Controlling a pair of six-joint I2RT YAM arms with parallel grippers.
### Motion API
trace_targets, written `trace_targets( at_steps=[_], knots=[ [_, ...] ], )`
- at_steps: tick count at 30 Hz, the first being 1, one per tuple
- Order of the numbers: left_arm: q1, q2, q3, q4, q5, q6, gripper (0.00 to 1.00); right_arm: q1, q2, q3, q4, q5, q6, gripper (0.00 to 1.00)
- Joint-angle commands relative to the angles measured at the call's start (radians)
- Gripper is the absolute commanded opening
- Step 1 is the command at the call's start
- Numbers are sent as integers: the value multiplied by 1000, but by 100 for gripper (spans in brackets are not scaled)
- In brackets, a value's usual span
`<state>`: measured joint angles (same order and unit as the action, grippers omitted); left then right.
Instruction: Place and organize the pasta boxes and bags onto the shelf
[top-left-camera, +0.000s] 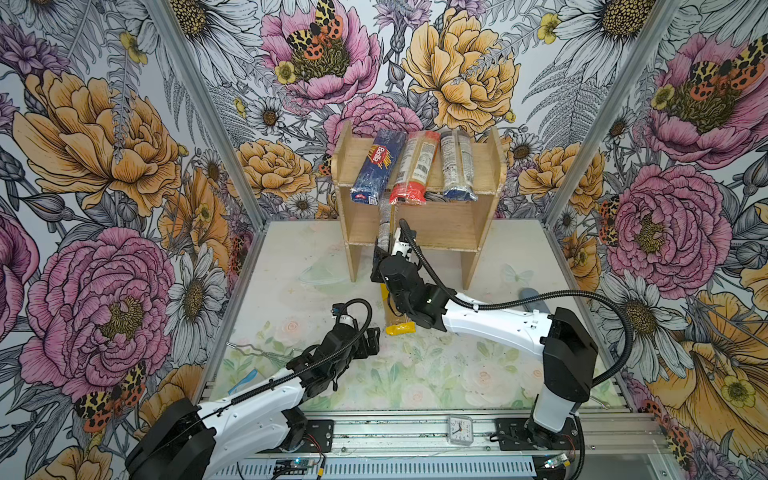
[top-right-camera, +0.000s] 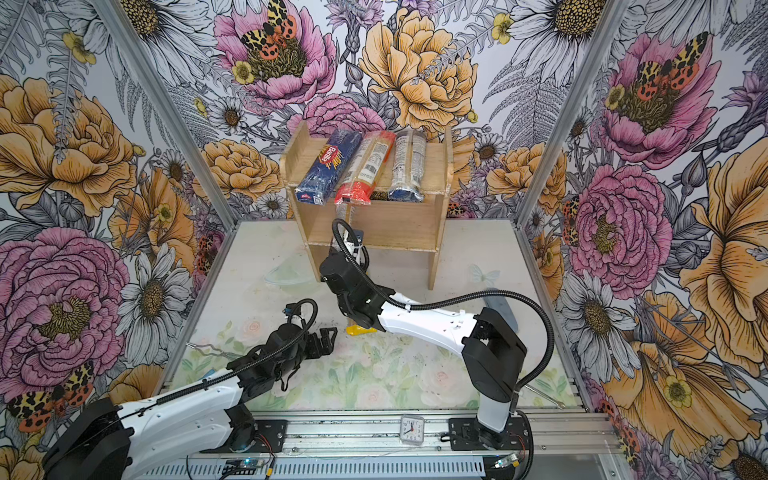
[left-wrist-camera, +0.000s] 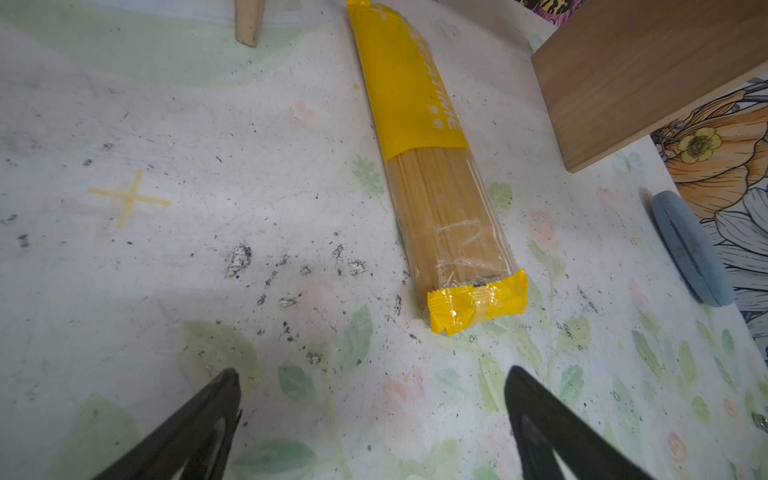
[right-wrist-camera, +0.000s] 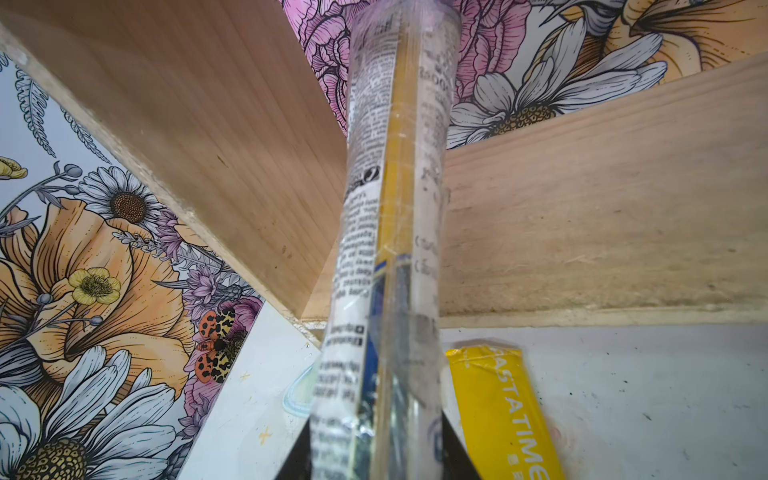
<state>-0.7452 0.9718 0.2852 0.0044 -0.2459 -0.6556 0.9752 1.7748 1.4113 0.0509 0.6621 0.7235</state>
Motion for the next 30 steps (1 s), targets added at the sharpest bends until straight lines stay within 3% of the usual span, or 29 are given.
trace_targets(
  at_steps=[1,30],
  knots=[
    [11,6,-17,32,4,30,99,-10,-7,78,156,56,-3,0],
    [57,1,-22,26,30,64,99,-36,121,202,139,19,-7,0]
  ],
)
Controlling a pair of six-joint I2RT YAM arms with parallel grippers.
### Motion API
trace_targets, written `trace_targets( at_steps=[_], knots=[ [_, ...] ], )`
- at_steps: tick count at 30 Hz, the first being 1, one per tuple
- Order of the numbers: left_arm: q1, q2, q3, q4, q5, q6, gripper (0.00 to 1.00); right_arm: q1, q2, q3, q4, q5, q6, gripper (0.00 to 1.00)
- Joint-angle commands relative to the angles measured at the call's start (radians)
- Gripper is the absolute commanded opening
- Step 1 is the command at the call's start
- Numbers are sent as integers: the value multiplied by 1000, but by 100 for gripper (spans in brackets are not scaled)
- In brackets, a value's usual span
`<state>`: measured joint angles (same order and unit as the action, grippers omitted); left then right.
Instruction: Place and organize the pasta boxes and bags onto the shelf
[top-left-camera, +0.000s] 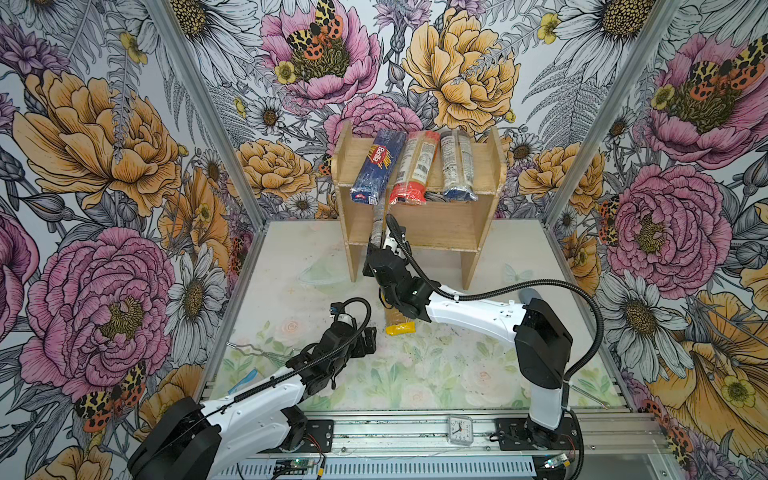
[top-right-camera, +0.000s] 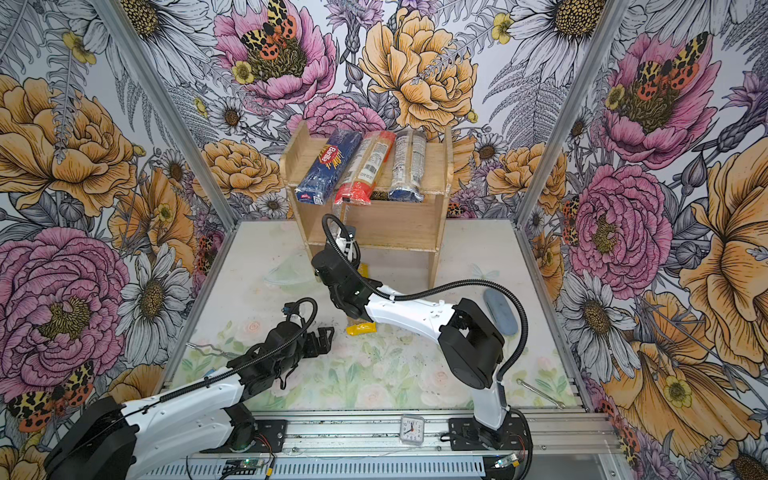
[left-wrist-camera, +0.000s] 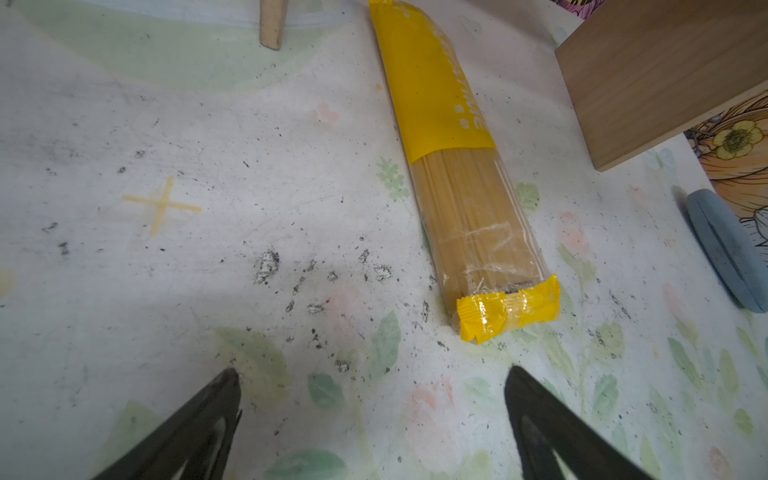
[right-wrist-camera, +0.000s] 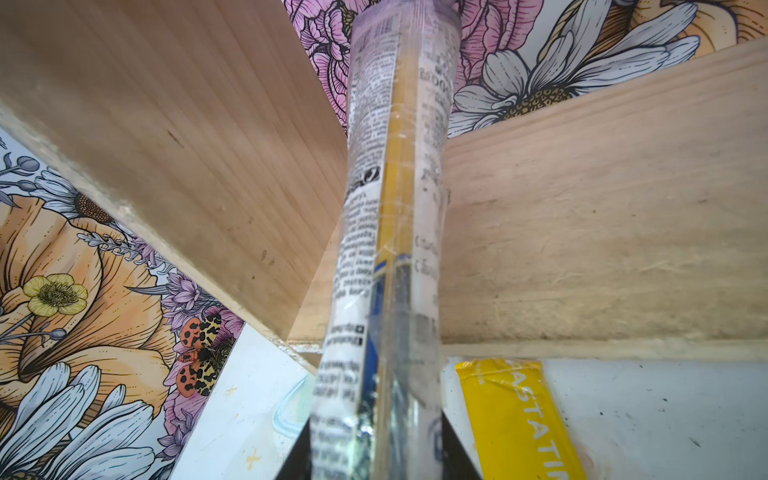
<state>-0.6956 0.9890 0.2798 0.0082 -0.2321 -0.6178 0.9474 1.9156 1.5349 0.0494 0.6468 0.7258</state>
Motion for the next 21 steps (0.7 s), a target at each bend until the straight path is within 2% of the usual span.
trace_targets(
  at_steps=[1,21],
  knots=[
    [9,-15,-16,21,16,28,99,-9,-19,77,141,34,-7,0],
    [22,-62,-20,-17,16,32,99,-22,40,135,134,10,4,0]
  ],
)
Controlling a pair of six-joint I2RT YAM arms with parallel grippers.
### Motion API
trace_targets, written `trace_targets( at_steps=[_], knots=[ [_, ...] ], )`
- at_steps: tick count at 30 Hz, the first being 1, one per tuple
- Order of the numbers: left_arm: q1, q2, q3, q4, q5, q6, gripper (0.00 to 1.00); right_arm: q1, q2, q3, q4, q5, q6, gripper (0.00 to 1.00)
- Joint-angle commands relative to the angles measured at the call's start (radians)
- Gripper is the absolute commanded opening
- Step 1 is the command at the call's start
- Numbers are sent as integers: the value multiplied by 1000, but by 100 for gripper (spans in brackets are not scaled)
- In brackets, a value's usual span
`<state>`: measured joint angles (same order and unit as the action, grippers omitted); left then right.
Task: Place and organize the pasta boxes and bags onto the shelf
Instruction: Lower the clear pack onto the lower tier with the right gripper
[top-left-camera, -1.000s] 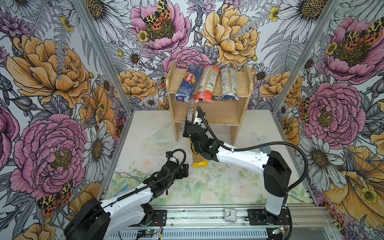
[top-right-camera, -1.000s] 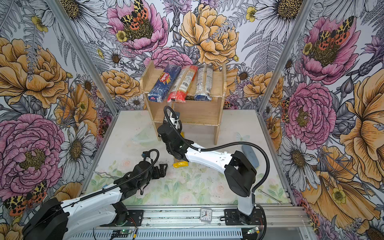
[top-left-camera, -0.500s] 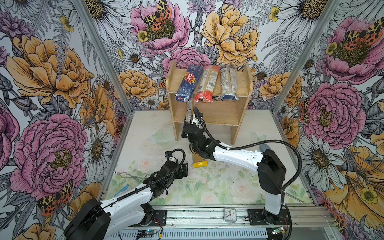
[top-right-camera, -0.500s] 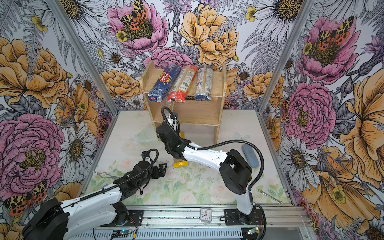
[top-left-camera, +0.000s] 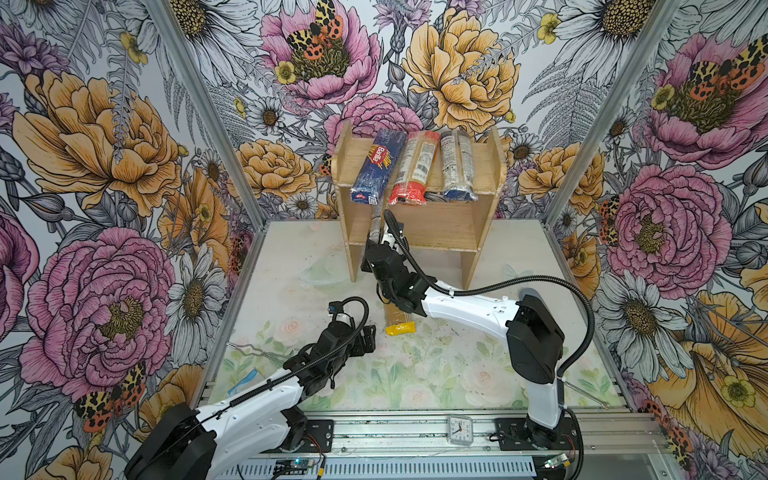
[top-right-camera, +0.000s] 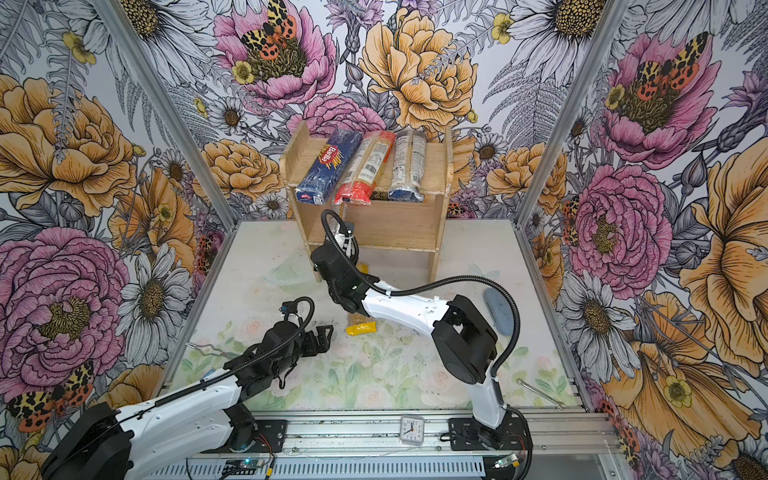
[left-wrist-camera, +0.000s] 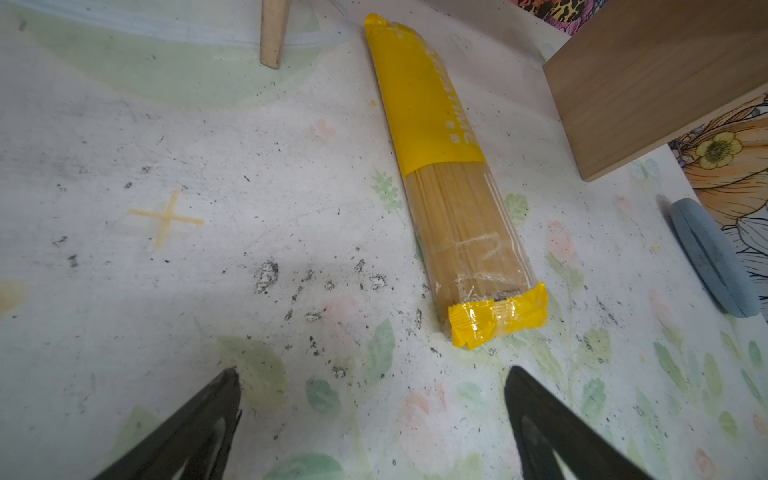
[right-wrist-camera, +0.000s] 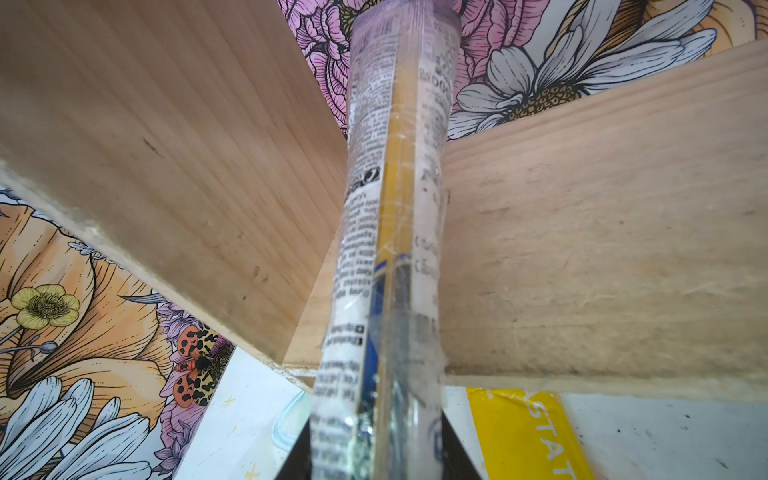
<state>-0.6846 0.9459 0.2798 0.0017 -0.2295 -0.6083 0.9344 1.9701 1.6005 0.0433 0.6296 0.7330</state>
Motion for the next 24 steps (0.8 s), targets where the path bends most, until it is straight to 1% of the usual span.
trace_targets(
  at_steps=[1,7,11,15,24],
  knots=[
    [11,-23,-22,-13,13,23,99,-9,-14,67,140,28,0,0],
    [14,-42,-27,-26,13,20,99,-12,-9,53,140,27,18,1],
    [16,-50,-27,-31,13,19,99,-18,-8,47,140,24,30,11],
    [16,-52,-29,-31,13,19,99,-22,-8,44,141,20,33,13],
    [19,-53,-27,-33,13,19,99,-28,-5,35,140,2,50,23]
  ],
)
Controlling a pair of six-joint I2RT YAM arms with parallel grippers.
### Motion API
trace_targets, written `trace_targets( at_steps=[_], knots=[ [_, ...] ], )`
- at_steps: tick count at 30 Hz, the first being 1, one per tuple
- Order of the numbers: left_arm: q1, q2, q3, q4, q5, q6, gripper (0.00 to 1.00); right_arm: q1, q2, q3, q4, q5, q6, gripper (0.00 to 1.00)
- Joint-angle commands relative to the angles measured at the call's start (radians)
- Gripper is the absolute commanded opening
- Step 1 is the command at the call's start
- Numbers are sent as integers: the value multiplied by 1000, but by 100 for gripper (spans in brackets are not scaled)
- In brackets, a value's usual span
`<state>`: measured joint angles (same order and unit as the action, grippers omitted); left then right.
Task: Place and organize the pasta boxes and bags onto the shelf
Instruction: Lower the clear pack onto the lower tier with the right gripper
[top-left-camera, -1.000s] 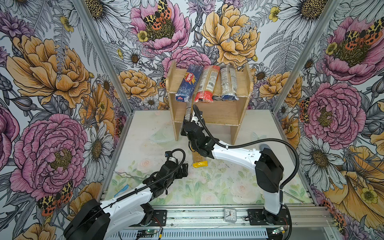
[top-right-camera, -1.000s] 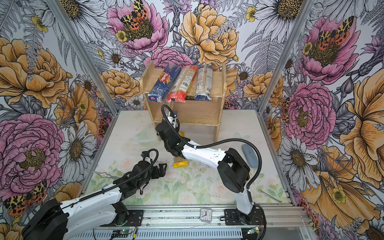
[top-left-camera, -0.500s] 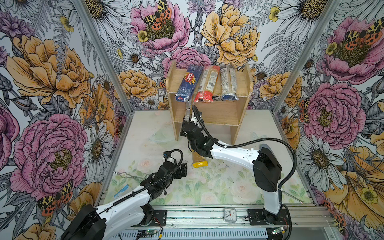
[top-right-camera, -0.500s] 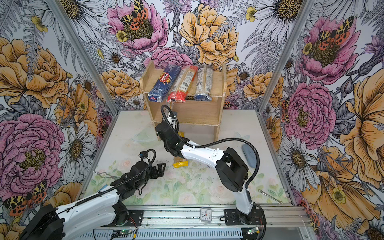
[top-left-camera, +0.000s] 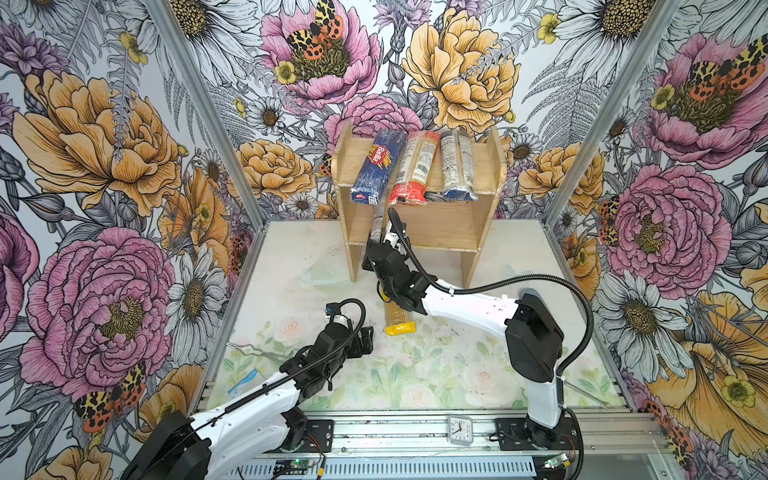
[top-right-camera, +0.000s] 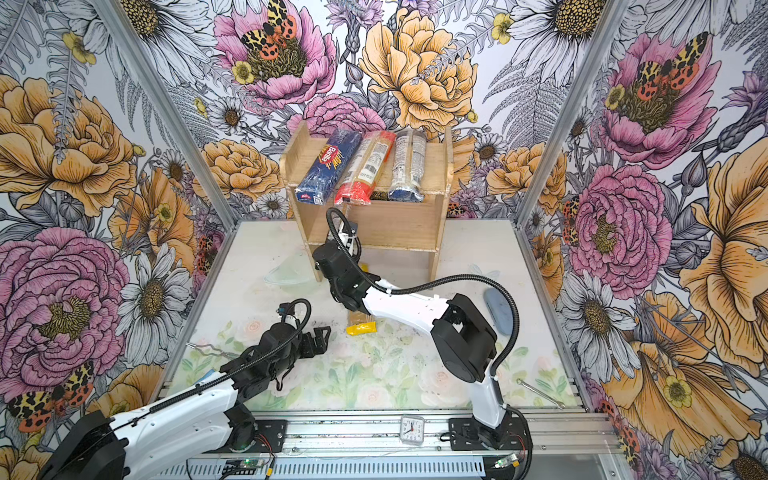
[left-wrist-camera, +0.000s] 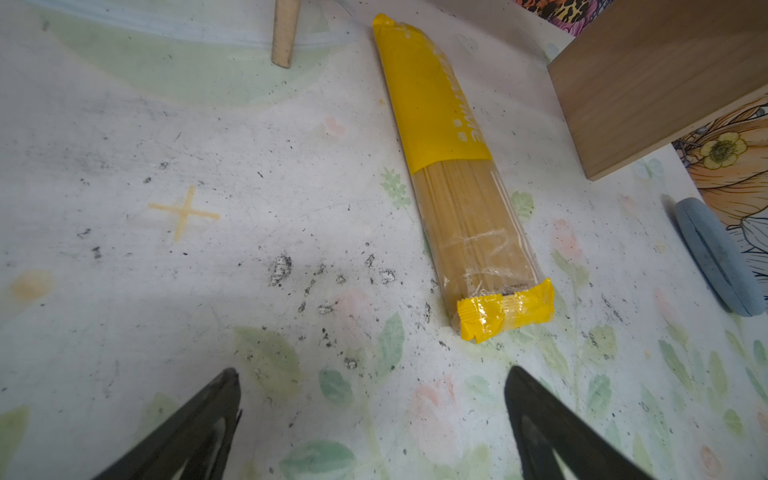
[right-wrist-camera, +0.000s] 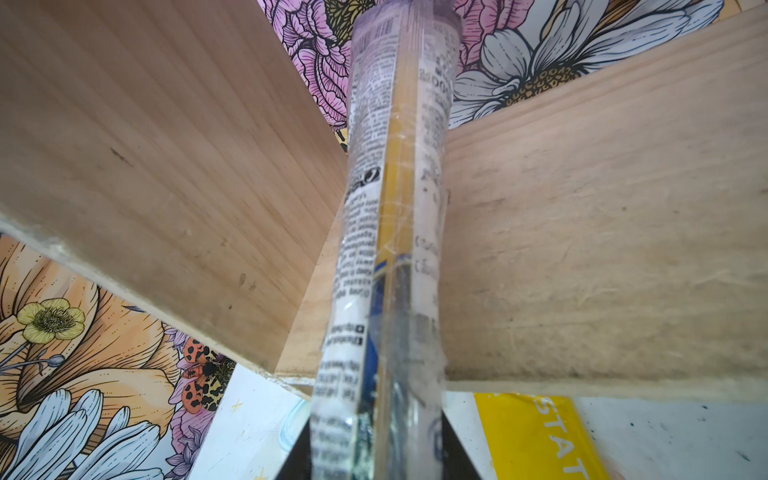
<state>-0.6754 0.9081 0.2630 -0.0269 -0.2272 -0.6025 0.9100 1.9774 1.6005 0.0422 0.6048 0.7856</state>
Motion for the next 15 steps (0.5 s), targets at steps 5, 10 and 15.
trace_targets(
  at_steps=[5,10,15],
  knots=[
    [11,-26,-15,-11,11,13,99,-5,-12,27,141,22,-1,24],
    [13,-44,-18,-21,9,10,99,-6,-14,27,142,15,-6,27],
    [16,-56,-24,-25,10,7,99,-7,-13,27,142,10,-3,28]
  ],
)
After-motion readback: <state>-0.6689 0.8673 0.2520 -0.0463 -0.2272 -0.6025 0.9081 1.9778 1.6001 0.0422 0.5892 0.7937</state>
